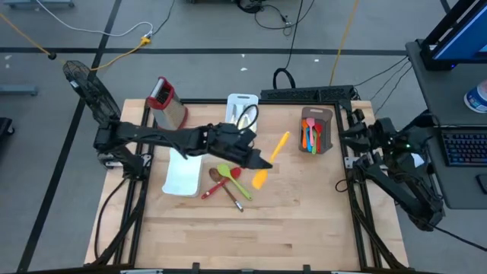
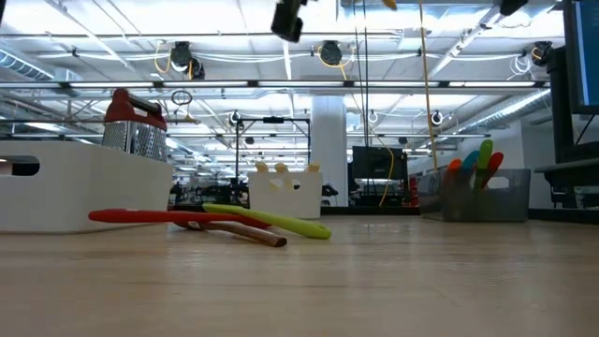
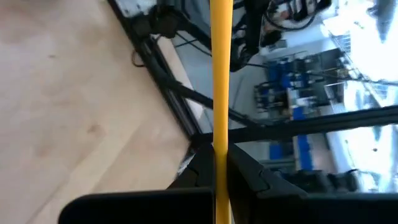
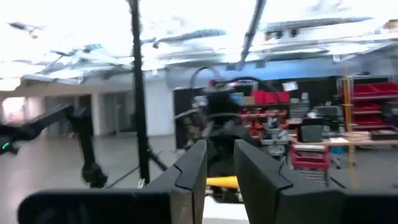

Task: Pick & Place Kitchen Items
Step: Put the yellow spatula into the black bin

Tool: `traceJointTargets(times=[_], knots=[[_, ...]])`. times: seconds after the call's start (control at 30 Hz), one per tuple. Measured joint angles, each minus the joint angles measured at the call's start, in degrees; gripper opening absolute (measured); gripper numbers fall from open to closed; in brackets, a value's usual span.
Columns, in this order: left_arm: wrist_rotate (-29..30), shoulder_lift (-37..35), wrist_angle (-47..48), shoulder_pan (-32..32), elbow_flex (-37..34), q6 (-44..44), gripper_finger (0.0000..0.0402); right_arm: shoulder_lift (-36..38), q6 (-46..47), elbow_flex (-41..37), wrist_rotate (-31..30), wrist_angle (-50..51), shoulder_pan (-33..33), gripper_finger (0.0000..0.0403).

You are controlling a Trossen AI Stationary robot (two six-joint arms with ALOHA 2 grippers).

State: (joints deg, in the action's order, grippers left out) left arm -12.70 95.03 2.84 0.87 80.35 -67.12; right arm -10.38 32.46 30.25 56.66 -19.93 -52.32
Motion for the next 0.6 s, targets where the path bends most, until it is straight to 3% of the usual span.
traceJointTargets(times=[0.33, 0.6], knots=[[-8.08, 5.47, -8.27, -2.9, -0.16, -11.66, 0.0006, -6.3, -8.18, -0.01, 6.02, -1.87, -0.01, 0.0073], [-9.36, 6.29, -12.03, -4.28, -0.11, -19.91, 0.0006, -13.04, -17.08, -0.01, 7.18, -1.87, -0.01, 0.0079]])
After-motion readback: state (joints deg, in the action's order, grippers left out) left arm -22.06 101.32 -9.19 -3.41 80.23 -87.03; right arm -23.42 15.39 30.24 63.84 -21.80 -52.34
